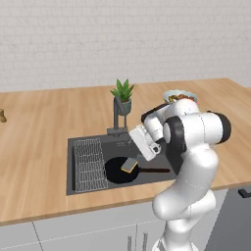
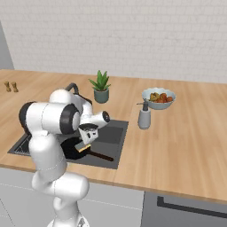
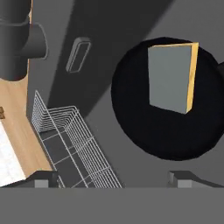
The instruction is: Pick the pan and sponge and place them into the sink. Then turn on the water.
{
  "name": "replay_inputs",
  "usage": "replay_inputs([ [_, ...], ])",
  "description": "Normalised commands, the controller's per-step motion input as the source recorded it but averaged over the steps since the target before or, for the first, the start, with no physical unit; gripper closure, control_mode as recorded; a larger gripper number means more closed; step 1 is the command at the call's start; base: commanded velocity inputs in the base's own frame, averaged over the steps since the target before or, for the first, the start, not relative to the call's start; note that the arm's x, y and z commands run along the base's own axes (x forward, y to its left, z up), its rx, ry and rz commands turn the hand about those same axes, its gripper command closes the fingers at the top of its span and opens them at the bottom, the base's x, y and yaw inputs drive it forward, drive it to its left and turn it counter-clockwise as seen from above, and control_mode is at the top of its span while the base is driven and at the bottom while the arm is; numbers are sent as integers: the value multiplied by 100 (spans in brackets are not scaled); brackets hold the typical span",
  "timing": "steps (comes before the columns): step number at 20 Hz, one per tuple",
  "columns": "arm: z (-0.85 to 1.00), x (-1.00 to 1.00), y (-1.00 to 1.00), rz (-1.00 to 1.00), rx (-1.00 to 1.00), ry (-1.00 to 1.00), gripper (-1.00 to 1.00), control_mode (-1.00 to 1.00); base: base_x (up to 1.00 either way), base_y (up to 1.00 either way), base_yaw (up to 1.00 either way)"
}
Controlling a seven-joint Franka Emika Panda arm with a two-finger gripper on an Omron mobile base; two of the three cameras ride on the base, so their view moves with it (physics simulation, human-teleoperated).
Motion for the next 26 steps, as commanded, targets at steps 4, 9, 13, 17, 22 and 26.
replay_inputs([
  [4, 66, -49, -16, -2, 3, -15, -100, -100, 0, 0, 0],
  [9, 61, -41, -29, -5, 0, -15, -100, -100, 0, 0, 0],
  [13, 41, -40, -48, -8, 14, -12, -100, -100, 0, 0, 0],
  [17, 39, -33, -39, -10, 30, 0, -100, -100, 0, 0, 0],
  [22, 37, -29, -32, -10, 30, 10, -100, -100, 0, 0, 0],
  [26, 39, -8, -13, -18, 25, 30, -100, -100, 0, 0, 0],
])
